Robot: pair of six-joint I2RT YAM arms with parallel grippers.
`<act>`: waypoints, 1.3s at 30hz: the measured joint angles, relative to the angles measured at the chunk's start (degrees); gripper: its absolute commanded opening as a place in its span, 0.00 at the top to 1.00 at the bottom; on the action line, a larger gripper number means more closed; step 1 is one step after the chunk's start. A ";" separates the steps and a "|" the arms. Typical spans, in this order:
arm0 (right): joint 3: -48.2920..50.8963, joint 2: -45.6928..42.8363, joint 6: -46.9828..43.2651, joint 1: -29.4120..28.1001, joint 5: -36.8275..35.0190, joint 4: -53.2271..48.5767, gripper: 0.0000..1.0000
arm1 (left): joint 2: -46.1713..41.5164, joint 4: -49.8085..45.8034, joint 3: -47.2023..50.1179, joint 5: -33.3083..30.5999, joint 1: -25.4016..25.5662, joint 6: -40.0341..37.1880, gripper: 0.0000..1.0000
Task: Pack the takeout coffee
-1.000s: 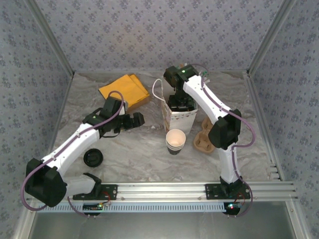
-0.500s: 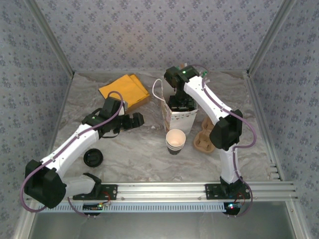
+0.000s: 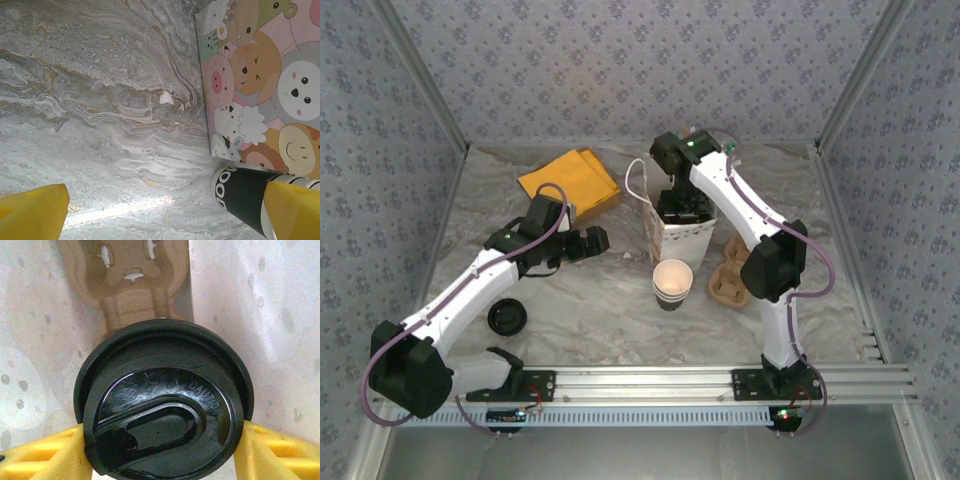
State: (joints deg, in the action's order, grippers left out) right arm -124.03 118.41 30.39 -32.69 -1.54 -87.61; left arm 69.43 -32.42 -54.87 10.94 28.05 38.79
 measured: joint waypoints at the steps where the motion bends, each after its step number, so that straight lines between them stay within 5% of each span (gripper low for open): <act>1: 0.00 0.00 0.02 0.04 0.00 0.00 0.34 | 0.00 0.02 0.00 0.00 0.02 0.00 0.00; 39: 0.02 0.02 0.02 0.04 -0.02 0.20 0.33 | -1.81 0.00 0.00 0.22 0.00 -0.39 0.00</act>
State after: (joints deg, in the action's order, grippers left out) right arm -124.01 118.43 30.41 -32.64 -1.56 -87.42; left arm 67.61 -32.42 -54.87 11.16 28.05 38.39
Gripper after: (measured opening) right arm 0.668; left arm 0.997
